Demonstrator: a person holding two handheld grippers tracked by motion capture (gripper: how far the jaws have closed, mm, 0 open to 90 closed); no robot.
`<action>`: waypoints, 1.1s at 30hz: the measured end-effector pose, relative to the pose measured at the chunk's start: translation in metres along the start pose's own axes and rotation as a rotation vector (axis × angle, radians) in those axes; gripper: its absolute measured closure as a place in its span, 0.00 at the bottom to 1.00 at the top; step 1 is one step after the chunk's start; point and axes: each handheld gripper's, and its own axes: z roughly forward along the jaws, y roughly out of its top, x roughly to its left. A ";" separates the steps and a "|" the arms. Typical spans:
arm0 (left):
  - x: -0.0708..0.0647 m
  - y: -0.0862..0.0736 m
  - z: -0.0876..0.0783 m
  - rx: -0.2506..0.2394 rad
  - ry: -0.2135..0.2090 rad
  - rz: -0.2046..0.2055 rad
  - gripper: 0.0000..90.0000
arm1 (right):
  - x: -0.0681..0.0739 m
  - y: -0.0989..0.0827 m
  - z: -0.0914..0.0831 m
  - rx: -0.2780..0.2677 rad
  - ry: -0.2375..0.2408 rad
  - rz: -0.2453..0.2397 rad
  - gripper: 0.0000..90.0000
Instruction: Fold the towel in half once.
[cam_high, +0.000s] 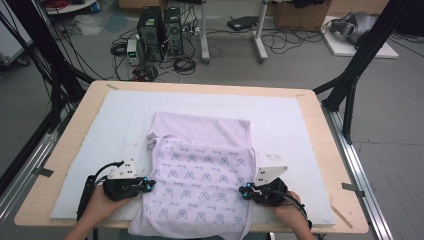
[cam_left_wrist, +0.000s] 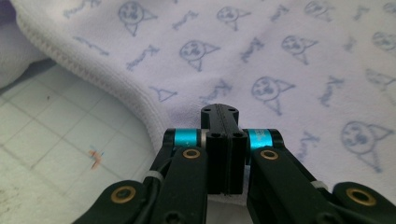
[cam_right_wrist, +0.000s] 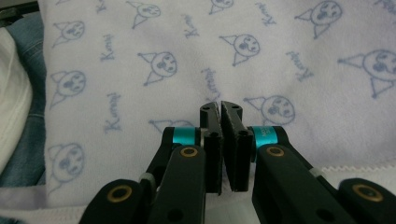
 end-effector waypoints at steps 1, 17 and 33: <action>-0.001 0.001 -0.001 -0.008 -0.005 0.000 0.99 | 0.000 -0.001 -0.002 0.005 0.000 0.002 0.98; 0.011 -0.019 -0.027 -0.020 0.016 -0.031 0.90 | 0.002 -0.004 -0.011 -0.008 0.005 -0.003 0.88; -0.005 -0.017 -0.015 0.008 -0.097 0.023 0.79 | -0.005 0.003 0.002 0.002 -0.005 0.000 0.80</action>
